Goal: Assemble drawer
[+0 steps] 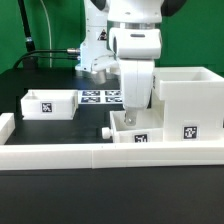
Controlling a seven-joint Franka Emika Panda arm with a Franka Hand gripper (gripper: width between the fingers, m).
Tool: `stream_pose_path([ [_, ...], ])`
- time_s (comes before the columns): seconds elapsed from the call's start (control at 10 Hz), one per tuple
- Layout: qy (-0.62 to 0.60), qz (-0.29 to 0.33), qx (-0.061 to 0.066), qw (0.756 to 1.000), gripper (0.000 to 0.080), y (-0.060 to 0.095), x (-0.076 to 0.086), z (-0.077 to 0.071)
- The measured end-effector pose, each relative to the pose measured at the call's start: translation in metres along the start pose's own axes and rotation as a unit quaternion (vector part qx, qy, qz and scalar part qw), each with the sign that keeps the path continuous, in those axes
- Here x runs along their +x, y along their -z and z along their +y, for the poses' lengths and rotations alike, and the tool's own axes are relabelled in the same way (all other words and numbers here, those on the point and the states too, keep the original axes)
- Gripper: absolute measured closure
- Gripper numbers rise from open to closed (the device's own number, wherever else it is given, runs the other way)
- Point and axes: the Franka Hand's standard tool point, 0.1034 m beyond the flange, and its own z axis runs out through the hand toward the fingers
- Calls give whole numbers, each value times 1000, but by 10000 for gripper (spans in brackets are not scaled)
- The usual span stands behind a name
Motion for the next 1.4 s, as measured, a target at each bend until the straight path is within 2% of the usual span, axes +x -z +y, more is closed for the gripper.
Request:
stream_pose_path([
  [0.1, -1, -1, -5, 1000, 178, 7, -5, 2],
  [0.3, 9, -5, -14, 1000, 154, 21, -25, 5],
  [0.4, 8, -6, -13, 1000, 151, 22, -34, 5],
  [0.7, 12, -5, -8, 1000, 151, 16, -35, 2],
  [0.8, 21, -2, 0, 1000, 151, 6, -39, 0],
  [1.0, 27, 23, 1, 999, 151, 0, -61, 7],
  [1.2, 33, 59, 9, 998, 151, -5, -76, 5],
  [1.3, 24, 69, 11, 997, 151, -10, -74, 3],
  [1.4, 15, 74, 14, 997, 151, -17, -62, 1],
])
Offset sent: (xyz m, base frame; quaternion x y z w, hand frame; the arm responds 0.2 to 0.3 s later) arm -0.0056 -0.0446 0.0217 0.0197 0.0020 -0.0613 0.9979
